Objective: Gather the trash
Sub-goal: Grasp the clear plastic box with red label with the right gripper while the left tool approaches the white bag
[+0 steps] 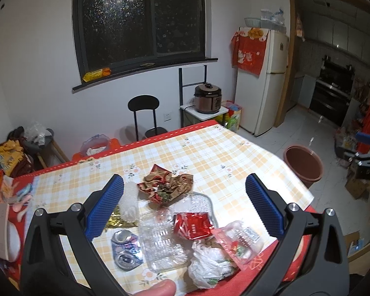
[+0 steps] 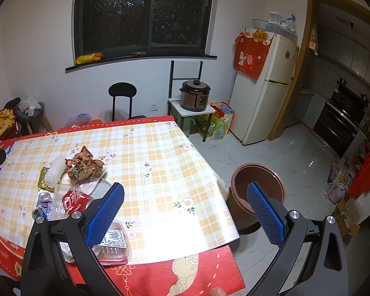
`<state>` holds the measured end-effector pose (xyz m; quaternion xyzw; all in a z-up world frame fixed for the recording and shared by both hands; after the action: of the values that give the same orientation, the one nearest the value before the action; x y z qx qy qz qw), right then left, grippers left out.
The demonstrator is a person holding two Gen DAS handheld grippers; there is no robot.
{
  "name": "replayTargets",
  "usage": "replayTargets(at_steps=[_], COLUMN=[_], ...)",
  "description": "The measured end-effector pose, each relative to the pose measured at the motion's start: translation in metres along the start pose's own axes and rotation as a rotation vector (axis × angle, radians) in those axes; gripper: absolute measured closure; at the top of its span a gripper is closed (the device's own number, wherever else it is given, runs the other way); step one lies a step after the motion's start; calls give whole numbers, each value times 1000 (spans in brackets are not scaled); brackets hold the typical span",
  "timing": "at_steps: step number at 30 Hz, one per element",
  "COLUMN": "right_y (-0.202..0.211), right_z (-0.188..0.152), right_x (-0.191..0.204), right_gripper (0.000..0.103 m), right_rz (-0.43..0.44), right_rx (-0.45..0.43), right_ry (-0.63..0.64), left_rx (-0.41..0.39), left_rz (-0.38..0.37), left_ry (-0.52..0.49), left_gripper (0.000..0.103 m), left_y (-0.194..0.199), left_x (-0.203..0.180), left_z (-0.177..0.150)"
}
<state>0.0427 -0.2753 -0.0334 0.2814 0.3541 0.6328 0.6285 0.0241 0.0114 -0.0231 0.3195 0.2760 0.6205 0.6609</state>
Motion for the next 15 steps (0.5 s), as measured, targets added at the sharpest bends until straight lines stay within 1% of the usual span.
replayTargets(at_steps=[6, 10, 12, 15], right_y=[-14, -29, -36, -45], right_z=[-9, -18, -22, -26], right_x=[15, 31, 41, 55], right_gripper=[4, 4, 5, 5], right_rz=[90, 146, 173, 209], right_rx=[10, 47, 68, 93], right_ry=[-18, -4, 13, 36], left_rx=[-24, -28, -13, 15], left_rz=[-2, 24, 47, 57], left_ry=[53, 127, 174, 230], left_gripper=[5, 5, 5, 5], left_y=[0, -1, -3, -5], left_x=[21, 52, 71, 95], left_z=[-11, -28, -39, -55])
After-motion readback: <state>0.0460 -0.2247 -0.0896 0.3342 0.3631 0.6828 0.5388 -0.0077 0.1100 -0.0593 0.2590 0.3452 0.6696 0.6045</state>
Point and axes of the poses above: each gripper's, at about its wrist camera, not at the fingertips, and y roughly against the way its jaws point, x to its left, z to its top, the point moved 4 cm from there along -y, roughly the way its jaws point, and after that the axes turned 15 degrees about x, right-handed, at the moved point
